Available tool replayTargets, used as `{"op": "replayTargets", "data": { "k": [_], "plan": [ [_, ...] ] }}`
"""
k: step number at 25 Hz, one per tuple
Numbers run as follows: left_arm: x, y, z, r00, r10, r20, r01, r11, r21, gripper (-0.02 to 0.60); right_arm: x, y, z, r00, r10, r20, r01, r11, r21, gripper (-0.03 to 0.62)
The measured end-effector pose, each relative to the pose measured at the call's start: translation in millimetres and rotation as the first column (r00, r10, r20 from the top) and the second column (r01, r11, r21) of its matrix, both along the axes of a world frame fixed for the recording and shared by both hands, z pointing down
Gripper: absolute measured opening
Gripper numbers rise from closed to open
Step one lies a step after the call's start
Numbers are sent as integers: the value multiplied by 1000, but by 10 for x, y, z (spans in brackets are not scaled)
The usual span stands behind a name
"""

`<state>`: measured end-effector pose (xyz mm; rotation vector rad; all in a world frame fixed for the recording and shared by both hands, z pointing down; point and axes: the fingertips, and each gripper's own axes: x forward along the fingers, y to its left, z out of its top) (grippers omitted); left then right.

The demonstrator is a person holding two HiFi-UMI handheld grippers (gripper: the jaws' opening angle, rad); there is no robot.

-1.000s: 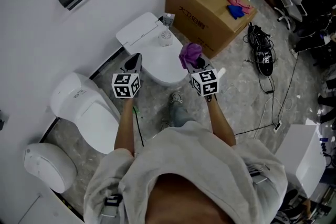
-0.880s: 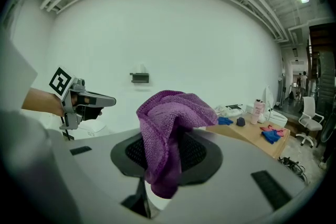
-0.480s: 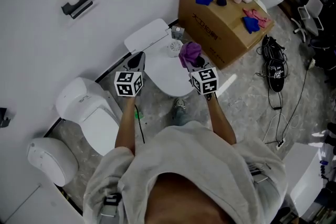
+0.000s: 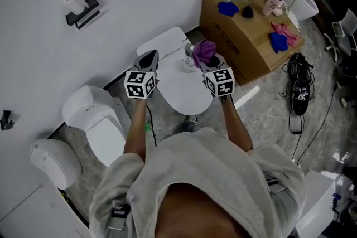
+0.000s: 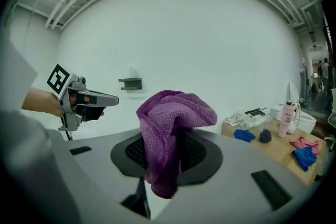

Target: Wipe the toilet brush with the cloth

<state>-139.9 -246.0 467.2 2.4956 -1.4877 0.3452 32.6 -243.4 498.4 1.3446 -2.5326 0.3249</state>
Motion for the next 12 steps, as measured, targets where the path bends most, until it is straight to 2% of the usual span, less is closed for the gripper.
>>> {"op": "replayTargets", "data": {
  "k": [6,12],
  "plan": [
    [132,-247,71,1000,9,13,-9,1000,-11,18,3,-239,43,1000,-26,-3,26,1000,-8,120],
    [279,-400,213,998,51,22,-50,998,-42,18,118,-330,122,1000,5,-7,-5,1000,-27,120]
  ]
}}
